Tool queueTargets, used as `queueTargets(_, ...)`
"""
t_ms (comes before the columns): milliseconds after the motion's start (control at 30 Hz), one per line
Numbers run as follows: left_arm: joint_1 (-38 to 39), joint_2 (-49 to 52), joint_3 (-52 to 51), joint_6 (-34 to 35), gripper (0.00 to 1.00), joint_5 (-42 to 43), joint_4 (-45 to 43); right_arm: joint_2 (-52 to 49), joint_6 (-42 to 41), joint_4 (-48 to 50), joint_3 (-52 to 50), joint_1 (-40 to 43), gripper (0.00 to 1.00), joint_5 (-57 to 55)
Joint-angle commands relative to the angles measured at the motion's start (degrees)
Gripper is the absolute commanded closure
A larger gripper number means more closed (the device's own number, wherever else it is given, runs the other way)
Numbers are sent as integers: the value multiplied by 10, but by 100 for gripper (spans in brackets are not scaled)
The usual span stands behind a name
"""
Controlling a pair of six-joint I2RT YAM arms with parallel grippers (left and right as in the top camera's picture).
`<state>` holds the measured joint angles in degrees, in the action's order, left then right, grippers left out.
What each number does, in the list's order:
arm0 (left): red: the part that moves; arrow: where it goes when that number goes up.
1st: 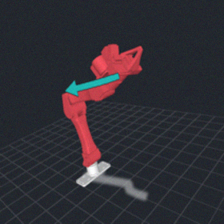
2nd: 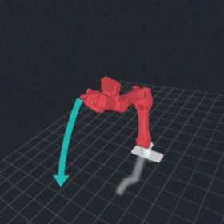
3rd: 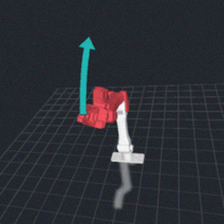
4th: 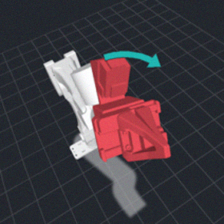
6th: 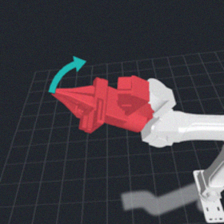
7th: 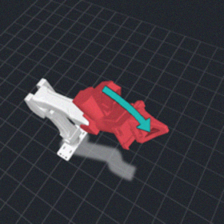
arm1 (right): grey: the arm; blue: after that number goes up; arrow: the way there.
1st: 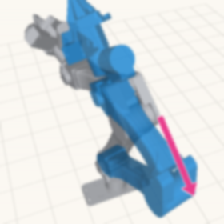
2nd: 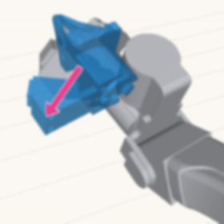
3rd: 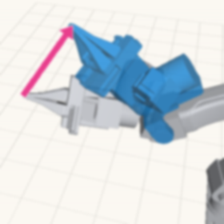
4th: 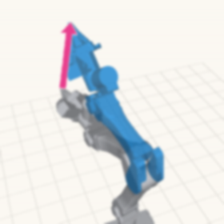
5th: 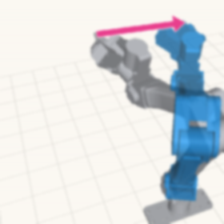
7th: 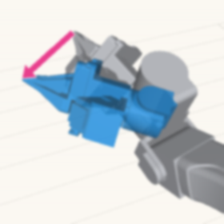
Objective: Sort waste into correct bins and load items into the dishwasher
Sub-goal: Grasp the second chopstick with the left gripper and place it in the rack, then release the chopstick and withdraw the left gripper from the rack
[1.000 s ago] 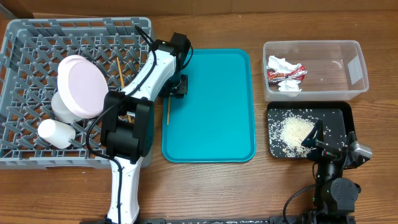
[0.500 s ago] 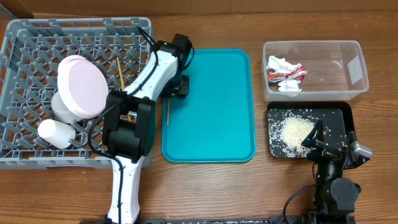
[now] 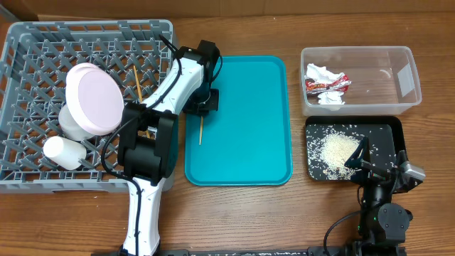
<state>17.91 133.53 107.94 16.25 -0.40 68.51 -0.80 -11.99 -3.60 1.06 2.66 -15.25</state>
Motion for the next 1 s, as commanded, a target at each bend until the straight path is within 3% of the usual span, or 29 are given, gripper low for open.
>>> queueTargets(0,0,-15,31,20,96,-9,23,6,0,4,-6,4,0,-1)
queueTargets(167,-2,-89,87,22,96,-24,77,6,0,4,-6,4,0,-1)
queueTargets(333,-18,-184,102,96,96,-121,137,6,0,4,-6,4,0,-1)
queueTargets(433,-40,-220,102,103,96,-167,153,6,0,4,-6,4,0,-1)
queueTargets(567,-79,-224,99,103,96,-211,160,6,0,4,-6,4,0,-1)
queueTargets(733,-129,-204,47,87,96,-206,141,6,0,4,-6,4,0,-1)
queueTargets(867,-141,-190,1,22,96,-204,103,6,0,4,-6,4,0,-1)
queueTargets(967,-142,-188,-3,17,92,-201,99,6,0,4,-6,4,0,-1)
